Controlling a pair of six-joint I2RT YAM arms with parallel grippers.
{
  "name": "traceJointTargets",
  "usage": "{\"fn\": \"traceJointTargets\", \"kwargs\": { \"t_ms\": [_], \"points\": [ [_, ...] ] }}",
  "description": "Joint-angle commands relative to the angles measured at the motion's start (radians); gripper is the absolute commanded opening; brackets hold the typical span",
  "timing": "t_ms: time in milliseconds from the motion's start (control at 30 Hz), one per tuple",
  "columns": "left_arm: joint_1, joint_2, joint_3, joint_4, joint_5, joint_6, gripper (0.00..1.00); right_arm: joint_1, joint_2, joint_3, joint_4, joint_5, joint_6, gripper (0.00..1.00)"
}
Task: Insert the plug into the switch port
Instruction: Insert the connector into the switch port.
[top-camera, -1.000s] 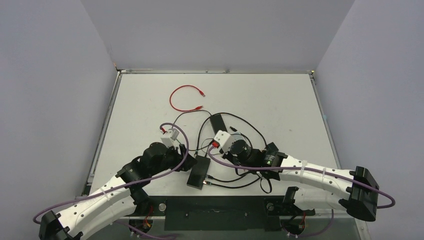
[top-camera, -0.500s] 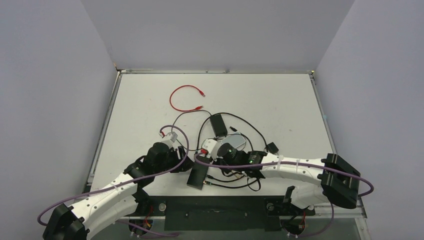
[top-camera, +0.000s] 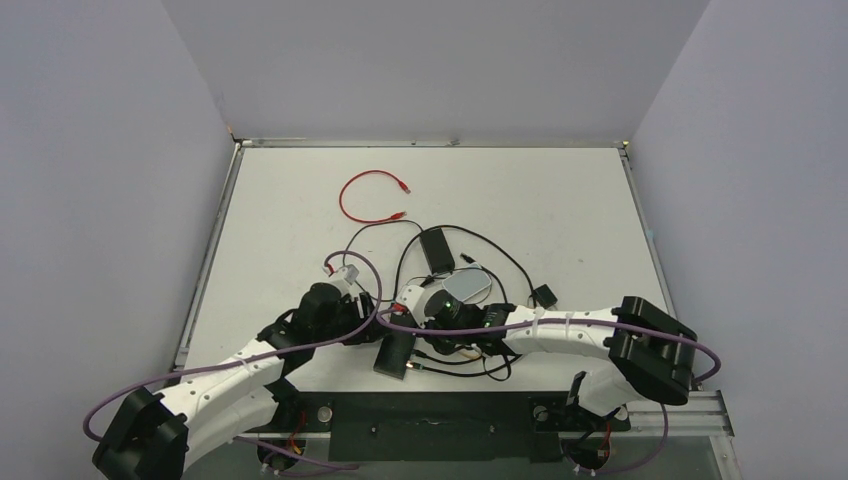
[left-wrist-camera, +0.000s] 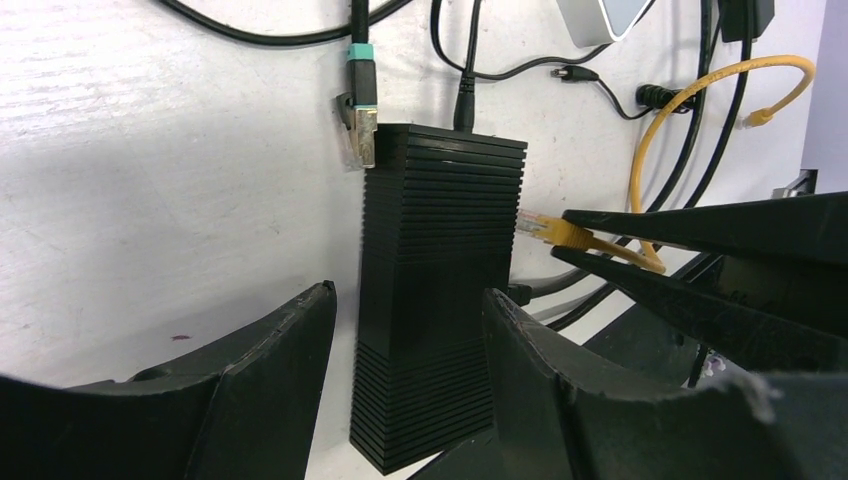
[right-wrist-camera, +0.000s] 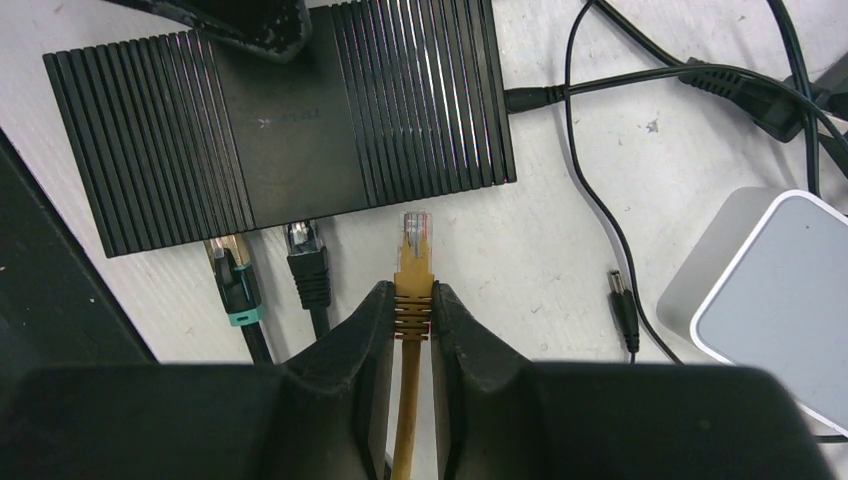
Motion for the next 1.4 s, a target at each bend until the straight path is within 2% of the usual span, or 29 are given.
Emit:
{"fn": "traceJointTargets", "kwargs": {
  "t_ms": [0, 467, 733, 933, 1367],
  "points": [
    [0.011, 0.022, 0.001, 0.111, 0.028, 0.009, 0.53, 0.007, 0.022, -0.014, 0.096, -0.021, 0.030, 0.00],
    [0.038, 0.106, 0.015, 0.170, 0.065, 0.036, 0.53, 0.006, 0.009, -0.095, 0.248, 0.001, 0.036, 0.00],
    [0.046, 0.175, 0.034, 0.200, 0.085, 0.052, 0.53, 0.006, -0.025, -0.118, 0.271, 0.039, 0.012, 0.00],
    [0.051, 0.209, 0.047, 0.213, 0.095, 0.059, 0.53, 0.007, -0.035, -0.126, 0.277, 0.039, 0.006, 0.00],
    [0.057, 0.234, 0.060, 0.218, 0.120, 0.076, 0.53, 0.011, -0.049, -0.182, 0.401, -0.005, 0.018, 0.00]
  ]
}}
